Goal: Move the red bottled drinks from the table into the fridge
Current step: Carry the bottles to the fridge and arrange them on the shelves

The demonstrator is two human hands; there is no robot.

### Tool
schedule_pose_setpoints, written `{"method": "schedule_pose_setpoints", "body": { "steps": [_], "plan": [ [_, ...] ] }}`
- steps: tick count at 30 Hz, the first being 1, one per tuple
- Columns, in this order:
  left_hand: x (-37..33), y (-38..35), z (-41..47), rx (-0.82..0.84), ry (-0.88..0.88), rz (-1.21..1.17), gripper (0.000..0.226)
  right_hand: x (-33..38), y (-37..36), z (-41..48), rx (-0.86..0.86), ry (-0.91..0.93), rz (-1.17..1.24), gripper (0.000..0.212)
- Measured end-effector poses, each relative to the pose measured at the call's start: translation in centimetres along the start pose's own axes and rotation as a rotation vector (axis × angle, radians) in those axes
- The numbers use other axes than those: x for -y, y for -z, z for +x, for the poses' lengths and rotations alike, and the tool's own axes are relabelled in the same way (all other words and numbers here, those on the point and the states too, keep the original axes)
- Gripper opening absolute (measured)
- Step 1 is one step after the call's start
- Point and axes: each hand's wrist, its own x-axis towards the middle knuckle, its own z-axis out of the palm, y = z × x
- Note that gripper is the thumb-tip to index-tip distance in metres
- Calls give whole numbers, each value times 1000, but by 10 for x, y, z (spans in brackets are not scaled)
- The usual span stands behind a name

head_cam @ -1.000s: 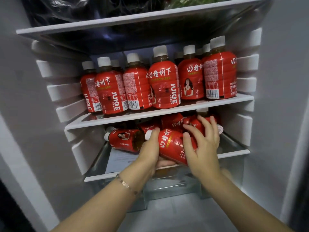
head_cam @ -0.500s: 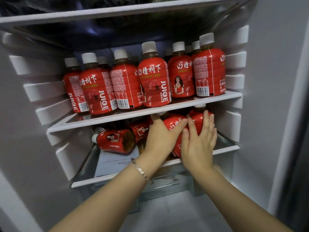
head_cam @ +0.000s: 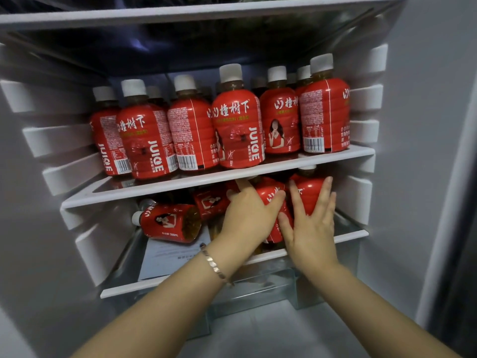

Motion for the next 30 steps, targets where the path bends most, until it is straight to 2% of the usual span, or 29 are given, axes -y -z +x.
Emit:
{"method": "schedule_pose_setpoints", "body": {
  "steps": [3, 8, 10, 13, 15, 18, 20, 21, 22, 24, 27, 30],
  "plan": [
    [-3, -5, 2, 29, -82, 171, 71, -6, 4, 0, 35, 43, 12, 78],
    [4, -12, 15, 62, -146, 39, 53, -2, 5, 5, 63, 15, -44, 84],
    [6, -16, 16, 75, -126, 5, 65, -1, 6, 6, 82, -4, -49, 83],
    [14, -17, 20, 179, -87, -44, 76, 2, 10, 9, 157, -43, -93, 85],
    [20, -9, 18, 231, -75, 81, 72, 7, 15, 8, 186, -60, -116, 86],
    [25, 7, 8, 221, -68, 173, 61, 13, 19, -2, 127, -47, -126, 69],
    [32, 18, 2, 190, -55, 102, 37, 13, 20, -8, -32, 70, -119, 45],
    [36, 24, -1, 177, -17, 87, 21, 15, 23, -10, -73, 145, -117, 33],
    [41, 30, -5, 168, 19, 88, 15, 17, 26, -11, -66, 224, -114, 23],
    [47, 45, -20, 152, 100, 158, 25, 26, 34, -14, 97, 338, -85, 12],
    [54, 60, -50, 169, 227, 244, 31, 41, 43, -24, 431, 313, -33, 17],
    [57, 70, -80, 267, 338, 340, 27, 58, 38, -32, 753, 436, -127, 19]
  ]
}}
